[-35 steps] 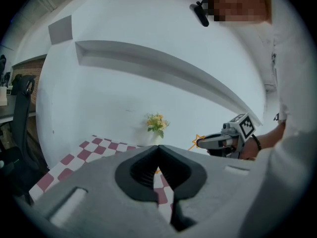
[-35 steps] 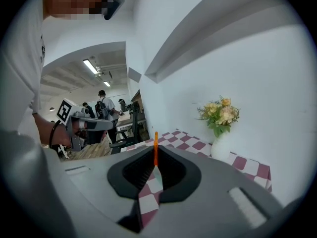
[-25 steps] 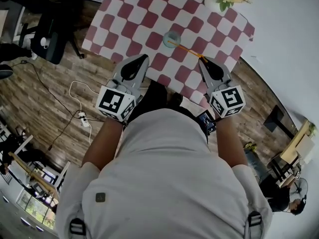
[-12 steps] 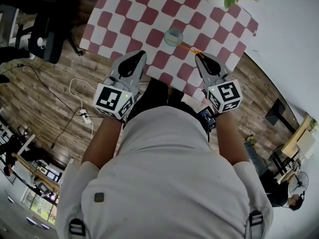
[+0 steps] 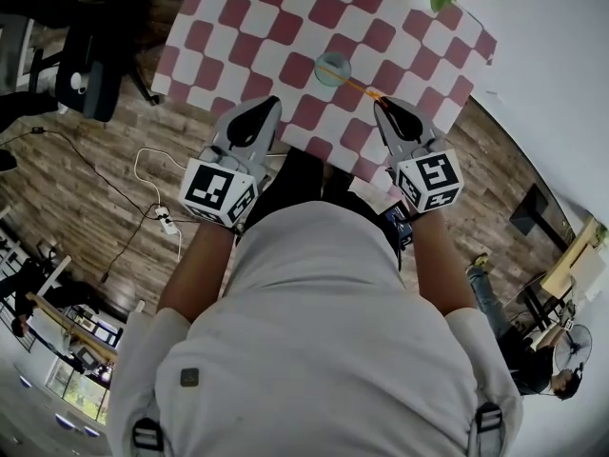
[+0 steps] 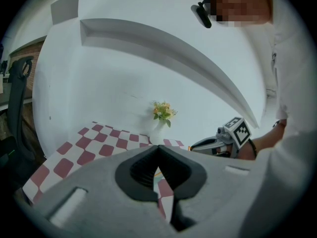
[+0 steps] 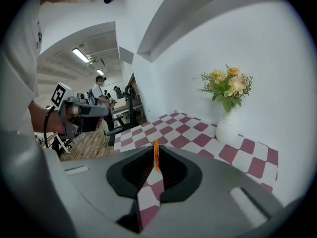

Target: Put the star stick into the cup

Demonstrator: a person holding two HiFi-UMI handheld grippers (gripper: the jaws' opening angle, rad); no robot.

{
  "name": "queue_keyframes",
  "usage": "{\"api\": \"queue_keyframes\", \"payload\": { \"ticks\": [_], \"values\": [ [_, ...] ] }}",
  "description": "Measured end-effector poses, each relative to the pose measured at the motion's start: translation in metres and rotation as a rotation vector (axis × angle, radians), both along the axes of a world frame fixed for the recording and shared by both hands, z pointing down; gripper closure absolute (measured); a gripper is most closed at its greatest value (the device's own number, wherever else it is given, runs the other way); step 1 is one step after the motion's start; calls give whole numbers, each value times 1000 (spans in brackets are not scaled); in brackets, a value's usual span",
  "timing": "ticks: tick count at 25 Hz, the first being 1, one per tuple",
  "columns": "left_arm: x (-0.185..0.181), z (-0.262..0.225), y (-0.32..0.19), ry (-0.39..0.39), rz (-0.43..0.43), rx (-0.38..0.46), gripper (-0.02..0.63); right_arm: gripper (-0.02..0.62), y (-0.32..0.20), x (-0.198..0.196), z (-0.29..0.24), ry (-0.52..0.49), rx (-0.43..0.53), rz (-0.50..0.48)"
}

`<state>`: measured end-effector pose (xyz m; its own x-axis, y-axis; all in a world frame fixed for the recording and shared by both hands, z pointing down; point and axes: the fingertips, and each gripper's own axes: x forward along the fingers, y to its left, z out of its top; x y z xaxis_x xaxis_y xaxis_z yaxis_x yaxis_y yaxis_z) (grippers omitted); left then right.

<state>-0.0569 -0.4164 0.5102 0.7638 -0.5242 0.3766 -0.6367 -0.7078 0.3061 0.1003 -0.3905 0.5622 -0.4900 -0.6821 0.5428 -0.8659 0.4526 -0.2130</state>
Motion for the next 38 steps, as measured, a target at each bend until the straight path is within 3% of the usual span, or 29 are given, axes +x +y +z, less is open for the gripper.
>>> {"api": "queue_keyframes", "payload": {
  "ticks": [18,38],
  "values": [
    [16,-12,41,-12,-3,34,603,531,36,14,-16,-2,49,-7],
    [72,-64,153,23,2,152,603,563,140,54,-72,-8,169,-49]
  ]
}}
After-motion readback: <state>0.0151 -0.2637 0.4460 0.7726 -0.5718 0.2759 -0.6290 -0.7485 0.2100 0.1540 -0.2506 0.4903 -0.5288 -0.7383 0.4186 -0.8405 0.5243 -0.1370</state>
